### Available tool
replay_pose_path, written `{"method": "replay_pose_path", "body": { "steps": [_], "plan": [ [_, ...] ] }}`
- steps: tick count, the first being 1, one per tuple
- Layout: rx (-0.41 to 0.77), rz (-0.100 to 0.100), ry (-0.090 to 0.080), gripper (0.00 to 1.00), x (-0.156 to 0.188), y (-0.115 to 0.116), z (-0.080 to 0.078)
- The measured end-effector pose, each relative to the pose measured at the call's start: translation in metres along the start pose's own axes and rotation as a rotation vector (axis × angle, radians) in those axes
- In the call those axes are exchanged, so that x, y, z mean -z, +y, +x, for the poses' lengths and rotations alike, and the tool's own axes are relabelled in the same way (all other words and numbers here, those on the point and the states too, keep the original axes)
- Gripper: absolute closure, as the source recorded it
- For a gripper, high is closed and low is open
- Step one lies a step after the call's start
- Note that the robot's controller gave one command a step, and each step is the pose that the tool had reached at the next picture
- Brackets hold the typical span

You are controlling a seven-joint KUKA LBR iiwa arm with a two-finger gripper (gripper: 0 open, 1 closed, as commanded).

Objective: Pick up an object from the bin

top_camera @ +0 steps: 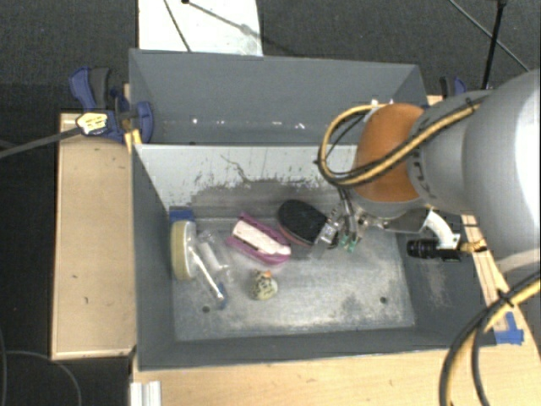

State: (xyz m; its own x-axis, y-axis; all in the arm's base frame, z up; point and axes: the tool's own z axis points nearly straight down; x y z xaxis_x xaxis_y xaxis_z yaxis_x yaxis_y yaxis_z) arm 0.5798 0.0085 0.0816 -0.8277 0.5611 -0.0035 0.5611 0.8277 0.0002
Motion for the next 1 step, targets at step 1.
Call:
{"method": "replay_pose_path", "body": {
  "steps": [1],
  "plan": [
    [0.008,-0.003,-0.001,1.0,0.0433,0.0006,-0.0011]
  ]
}}
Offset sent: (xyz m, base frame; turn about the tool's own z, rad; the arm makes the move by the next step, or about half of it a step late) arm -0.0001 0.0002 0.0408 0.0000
